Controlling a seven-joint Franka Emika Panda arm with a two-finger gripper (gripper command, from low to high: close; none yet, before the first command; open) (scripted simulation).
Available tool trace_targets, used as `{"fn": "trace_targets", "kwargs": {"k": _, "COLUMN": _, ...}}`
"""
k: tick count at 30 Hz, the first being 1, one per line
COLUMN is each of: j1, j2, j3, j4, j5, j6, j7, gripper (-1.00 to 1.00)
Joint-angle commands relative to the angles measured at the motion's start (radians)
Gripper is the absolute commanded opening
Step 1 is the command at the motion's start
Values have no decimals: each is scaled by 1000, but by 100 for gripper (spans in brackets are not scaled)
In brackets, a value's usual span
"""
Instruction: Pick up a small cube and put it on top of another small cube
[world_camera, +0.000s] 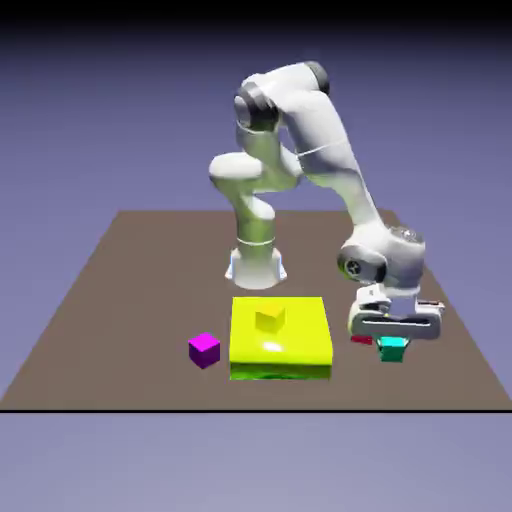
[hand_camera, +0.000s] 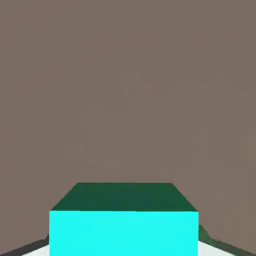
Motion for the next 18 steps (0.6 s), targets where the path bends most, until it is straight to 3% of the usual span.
{"fn": "trace_targets", "kwargs": {"k": 1, "j1": 0, "j2": 0, "j3": 0, "j4": 0, "j5": 0, "j6": -1, "j7": 0, "gripper": -100}}
{"fn": "trace_targets", "kwargs": {"k": 4, "j1": 7, "j2": -30, "j3": -64, "j4": 6, "j5": 121, "j6": 43, "j7": 2, "gripper": -100}}
{"fn": "trace_targets", "kwargs": {"k": 18, "j1": -500, "j2": -291, "j3": -57, "j4": -200, "j5": 411, "j6": 36, "j7": 441, "gripper": -100}}
